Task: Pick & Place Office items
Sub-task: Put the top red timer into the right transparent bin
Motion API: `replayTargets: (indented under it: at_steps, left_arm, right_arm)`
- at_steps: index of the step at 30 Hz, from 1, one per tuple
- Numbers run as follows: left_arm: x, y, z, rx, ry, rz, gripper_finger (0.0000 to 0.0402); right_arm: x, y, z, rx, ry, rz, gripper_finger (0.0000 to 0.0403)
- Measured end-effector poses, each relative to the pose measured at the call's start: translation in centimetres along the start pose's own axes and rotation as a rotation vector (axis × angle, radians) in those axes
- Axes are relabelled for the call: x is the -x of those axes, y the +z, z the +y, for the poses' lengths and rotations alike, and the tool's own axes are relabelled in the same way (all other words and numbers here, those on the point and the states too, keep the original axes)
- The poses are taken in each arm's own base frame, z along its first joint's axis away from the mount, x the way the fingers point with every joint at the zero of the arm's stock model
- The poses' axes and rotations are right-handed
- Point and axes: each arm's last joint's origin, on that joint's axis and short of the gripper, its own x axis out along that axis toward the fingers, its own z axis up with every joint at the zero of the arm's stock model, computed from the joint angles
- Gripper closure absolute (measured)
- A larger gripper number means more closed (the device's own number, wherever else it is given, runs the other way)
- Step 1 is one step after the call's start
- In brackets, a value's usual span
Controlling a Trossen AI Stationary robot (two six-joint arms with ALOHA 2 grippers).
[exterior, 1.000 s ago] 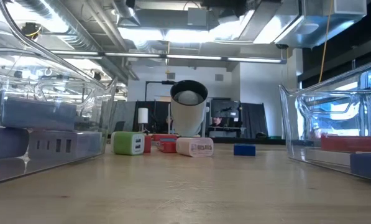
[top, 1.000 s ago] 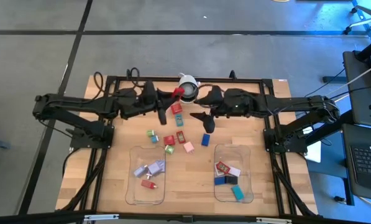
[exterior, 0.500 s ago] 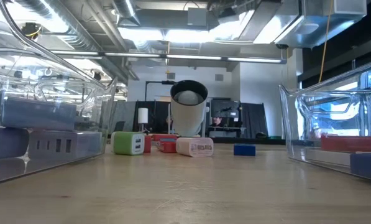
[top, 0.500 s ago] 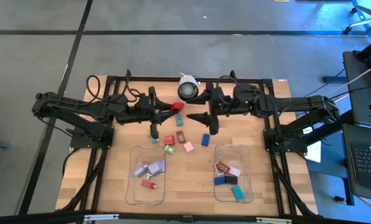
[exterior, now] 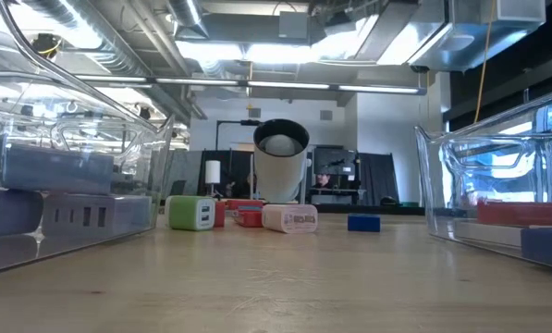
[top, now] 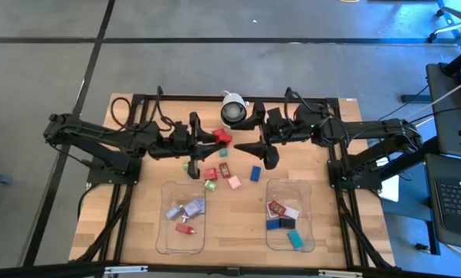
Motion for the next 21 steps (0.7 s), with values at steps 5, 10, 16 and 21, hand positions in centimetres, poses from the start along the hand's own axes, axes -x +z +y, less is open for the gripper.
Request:
replayTargets:
  at_steps: [5, 10, 16, 21]
  left_arm:
    - [-1.1, -0.7, -0.3, 0.012, -0.003, -0.041, 0.034]
    - [-1.7, -1.2, -0.5, 0.016, -0.021, -0.062, 0.034]
    - [-2.2, -1.7, -0.7, 0.037, -0.033, -0.06, 0.034]
    - [-2.3, -2.0, -0.7, 0.066, -0.032, -0.052, 0.034]
  right_arm:
    - [-0.1, 0.0, 0.7, -0.002, -0.007, -0.01, 0.0119]
    - [-0.6, -0.2, 1.0, -0.009, -0.047, -0.044, 0.0119]
    - [-1.2, -0.7, 0.9, -0.059, -0.066, -0.051, 0.0132]
    - [-1.6, -0.9, 0.9, -0.085, -0.051, -0.071, 0.0172]
